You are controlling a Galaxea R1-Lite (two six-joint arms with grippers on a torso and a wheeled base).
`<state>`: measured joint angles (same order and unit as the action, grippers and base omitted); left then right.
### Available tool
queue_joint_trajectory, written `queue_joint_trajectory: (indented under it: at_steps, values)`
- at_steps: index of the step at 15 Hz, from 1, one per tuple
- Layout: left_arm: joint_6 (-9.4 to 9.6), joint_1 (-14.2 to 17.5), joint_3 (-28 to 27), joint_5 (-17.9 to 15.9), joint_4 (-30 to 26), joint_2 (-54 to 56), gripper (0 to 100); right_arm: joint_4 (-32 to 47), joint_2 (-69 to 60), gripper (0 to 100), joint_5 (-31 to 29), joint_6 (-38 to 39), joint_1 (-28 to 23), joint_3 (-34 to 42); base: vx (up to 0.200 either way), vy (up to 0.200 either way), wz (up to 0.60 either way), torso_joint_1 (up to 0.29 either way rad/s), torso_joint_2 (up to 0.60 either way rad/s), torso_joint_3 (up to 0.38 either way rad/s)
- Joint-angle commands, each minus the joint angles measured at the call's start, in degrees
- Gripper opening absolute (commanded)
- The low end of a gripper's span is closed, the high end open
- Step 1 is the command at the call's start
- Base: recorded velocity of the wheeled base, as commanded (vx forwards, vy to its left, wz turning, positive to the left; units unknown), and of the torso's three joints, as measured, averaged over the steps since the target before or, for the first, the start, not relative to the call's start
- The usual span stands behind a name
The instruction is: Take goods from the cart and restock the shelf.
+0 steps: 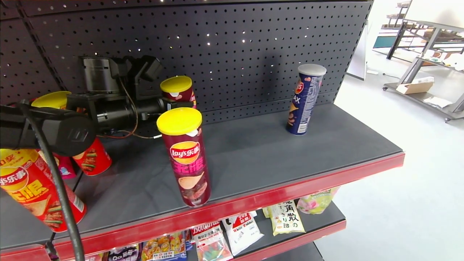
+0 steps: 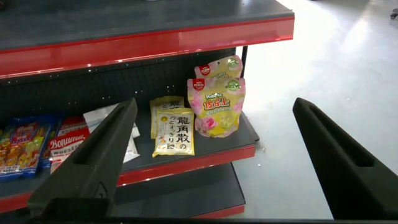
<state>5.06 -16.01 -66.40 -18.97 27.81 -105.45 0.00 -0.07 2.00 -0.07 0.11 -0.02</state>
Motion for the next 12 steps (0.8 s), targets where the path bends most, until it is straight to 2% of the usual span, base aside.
queue_joint_trajectory:
  at_steps: [1,5,12]
  values:
    - [0.04,0.01,0.04,-0.02,-0.03,-0.37,0,0.0,0.07,100,0.02,-0.01,-0.02,0.02,0.0,0.0,0.0,0.0,0.0,0.0]
    - [1.27,-0.08,-0.04,-0.02,-0.03,-0.64,0,0.0,0.07,100,0.02,-0.01,0.07,0.02,0.0,0.0,0.0,0.0,0.0,0.0]
    - [1.27,-0.69,-0.13,-0.02,-0.03,-0.72,0,0.0,0.07,100,0.02,-0.01,-0.02,0.02,0.0,0.0,0.0,0.0,0.0,0.0]
